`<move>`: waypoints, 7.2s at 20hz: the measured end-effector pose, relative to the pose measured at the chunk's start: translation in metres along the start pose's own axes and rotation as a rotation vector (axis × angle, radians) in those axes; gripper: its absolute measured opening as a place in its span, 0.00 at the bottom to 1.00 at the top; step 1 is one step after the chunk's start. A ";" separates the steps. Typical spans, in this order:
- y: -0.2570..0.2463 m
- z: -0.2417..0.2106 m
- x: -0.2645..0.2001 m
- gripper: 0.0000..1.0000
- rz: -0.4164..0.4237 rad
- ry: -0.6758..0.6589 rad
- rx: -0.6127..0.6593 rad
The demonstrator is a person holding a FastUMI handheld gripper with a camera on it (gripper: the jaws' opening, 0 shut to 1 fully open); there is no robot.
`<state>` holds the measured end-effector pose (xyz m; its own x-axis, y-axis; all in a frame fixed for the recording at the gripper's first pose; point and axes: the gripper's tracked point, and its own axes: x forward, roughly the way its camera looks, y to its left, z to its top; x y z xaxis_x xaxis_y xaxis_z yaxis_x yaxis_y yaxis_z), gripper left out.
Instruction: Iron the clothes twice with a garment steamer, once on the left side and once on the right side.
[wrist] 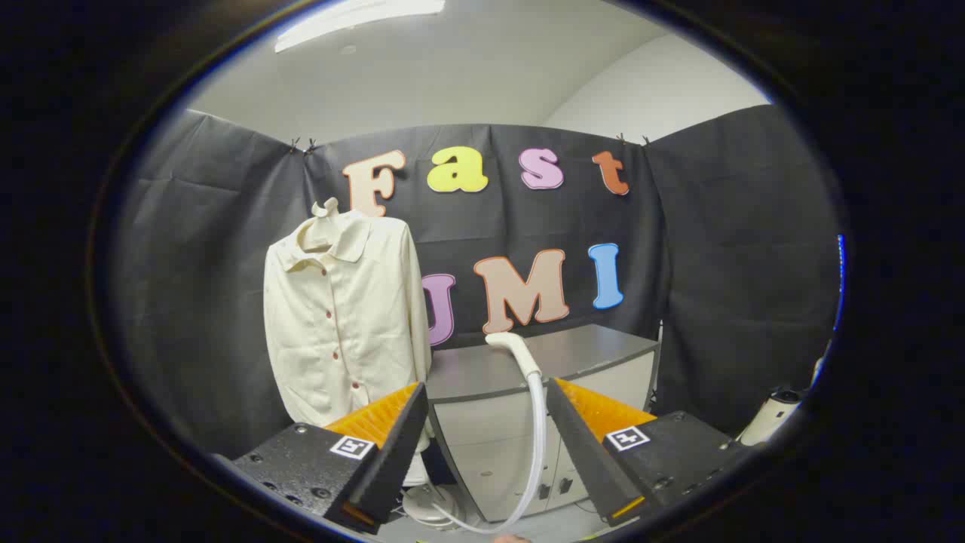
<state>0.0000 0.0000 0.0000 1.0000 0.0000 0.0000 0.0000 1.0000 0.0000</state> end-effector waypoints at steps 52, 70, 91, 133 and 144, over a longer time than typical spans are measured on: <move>-0.074 0.000 0.428 0.69 0.099 0.628 -0.126; -0.057 0.026 0.405 0.40 0.129 0.460 -0.177; 0.151 0.048 0.153 0.39 0.293 0.273 -0.189; 0.452 0.010 0.261 0.39 0.017 0.192 -0.128; 0.442 -0.070 0.256 0.39 0.010 0.316 -0.182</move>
<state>0.2563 0.4420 -0.0704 0.9507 -0.0187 -0.3096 -0.0381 0.9836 -0.1763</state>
